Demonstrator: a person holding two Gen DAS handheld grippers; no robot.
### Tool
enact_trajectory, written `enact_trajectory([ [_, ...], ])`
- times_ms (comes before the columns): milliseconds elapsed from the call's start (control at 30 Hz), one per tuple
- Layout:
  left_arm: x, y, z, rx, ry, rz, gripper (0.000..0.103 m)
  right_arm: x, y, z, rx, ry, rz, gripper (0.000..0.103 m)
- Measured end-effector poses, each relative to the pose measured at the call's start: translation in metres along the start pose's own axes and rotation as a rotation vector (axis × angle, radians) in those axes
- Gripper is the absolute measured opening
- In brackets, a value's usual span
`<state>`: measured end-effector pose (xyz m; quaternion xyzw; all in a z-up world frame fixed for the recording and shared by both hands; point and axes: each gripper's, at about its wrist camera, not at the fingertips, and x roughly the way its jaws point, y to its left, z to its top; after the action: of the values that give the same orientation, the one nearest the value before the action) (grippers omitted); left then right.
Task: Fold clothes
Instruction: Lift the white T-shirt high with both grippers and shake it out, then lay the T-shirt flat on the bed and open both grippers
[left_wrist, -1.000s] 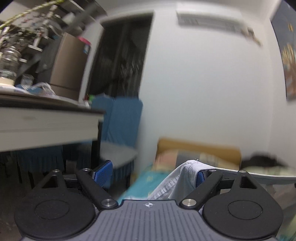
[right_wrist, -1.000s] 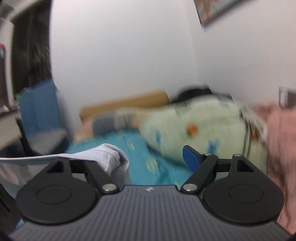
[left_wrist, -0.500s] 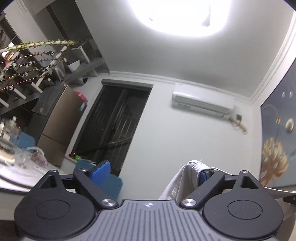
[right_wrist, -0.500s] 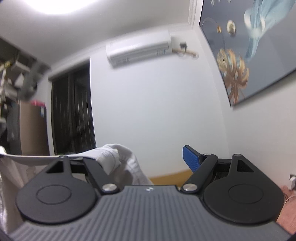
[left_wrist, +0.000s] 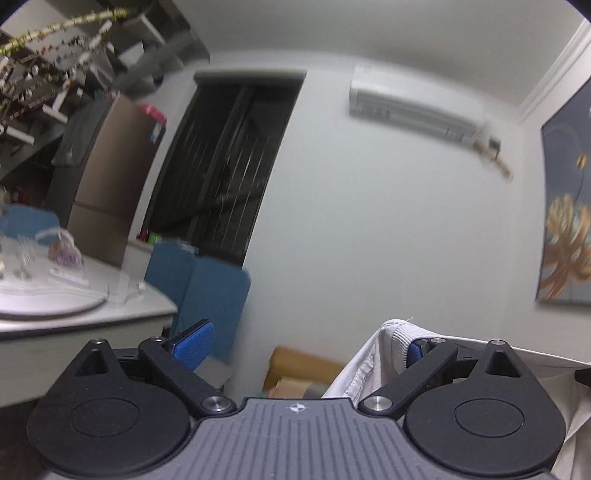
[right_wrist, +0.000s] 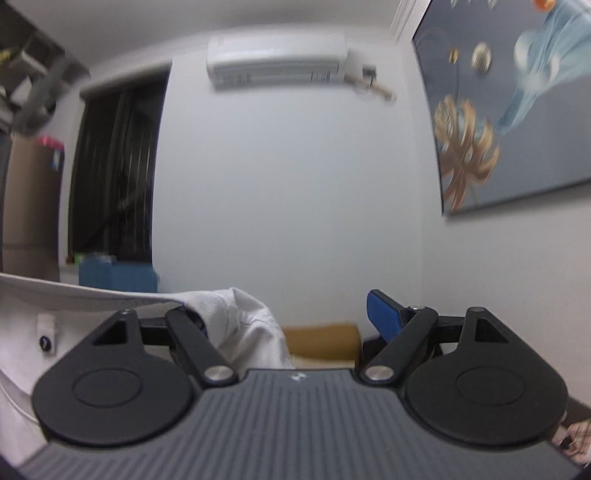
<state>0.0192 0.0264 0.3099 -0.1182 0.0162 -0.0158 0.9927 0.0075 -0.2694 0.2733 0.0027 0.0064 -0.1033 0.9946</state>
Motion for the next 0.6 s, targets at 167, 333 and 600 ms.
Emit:
enact_trajectory([
  [167, 0.141, 0.001, -0.089, 0.040, 0.096, 0.047, 0.099, 0.141, 0.011, -0.078, -0.045, 0.130, -0.017, 0.080],
  [333, 0.289, 0.000, -0.172, 0.038, 0.164, 0.105, 0.099, 0.288, 0.026, -0.147, -0.051, 0.202, -0.033, 0.080],
  [600, 0.518, 0.056, -0.349, 0.090, 0.461, 0.188, 0.098, 0.496, 0.049, -0.320, -0.060, 0.451, -0.009, 0.082],
])
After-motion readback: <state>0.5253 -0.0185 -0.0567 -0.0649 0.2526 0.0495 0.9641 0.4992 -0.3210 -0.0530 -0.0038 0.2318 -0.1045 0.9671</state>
